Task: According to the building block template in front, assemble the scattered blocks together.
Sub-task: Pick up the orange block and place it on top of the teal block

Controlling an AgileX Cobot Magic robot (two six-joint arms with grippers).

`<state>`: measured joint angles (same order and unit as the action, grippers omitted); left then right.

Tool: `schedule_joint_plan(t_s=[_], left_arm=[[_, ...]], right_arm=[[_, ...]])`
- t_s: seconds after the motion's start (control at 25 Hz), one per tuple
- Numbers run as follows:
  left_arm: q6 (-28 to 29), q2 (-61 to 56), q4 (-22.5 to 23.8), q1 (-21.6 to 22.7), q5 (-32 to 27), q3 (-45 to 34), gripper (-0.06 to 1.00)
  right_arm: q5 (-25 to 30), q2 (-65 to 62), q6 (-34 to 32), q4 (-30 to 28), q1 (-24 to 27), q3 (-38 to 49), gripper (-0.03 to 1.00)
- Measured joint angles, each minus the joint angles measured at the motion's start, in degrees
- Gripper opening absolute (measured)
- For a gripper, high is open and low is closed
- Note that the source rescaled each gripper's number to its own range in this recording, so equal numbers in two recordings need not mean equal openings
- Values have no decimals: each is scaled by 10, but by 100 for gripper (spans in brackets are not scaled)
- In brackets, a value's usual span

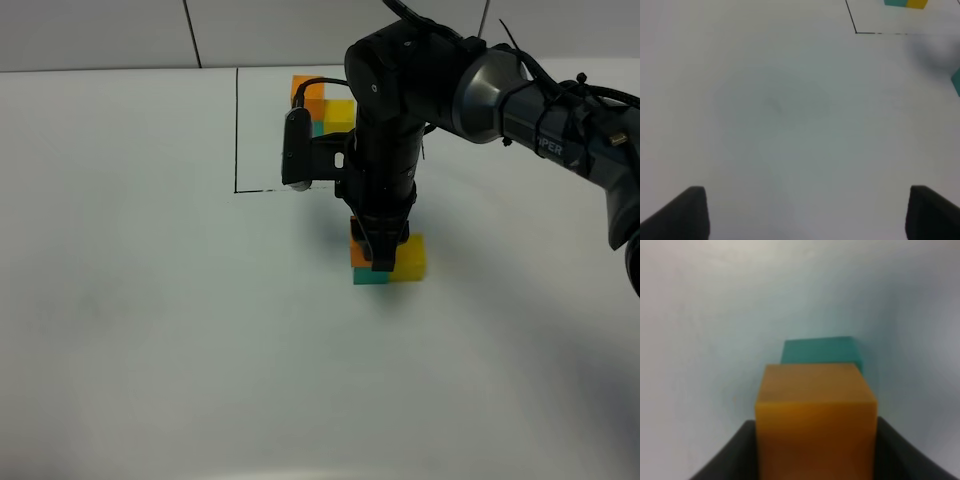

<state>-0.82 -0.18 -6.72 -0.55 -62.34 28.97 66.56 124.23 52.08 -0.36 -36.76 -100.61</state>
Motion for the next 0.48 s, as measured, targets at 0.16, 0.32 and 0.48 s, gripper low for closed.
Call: schedule_joint_plan(t_s=[0.16,0.32,0.48], left_arm=[[0,0,0,0,0,0,79],[0,0,0,0,0,0,79],[0,0,0,0,0,0,79]], right_arm=[[0,3,7,0,0,0,2],[0,4,9,-1,0,0,2],[-3,7,9,-4,0,0,2]])
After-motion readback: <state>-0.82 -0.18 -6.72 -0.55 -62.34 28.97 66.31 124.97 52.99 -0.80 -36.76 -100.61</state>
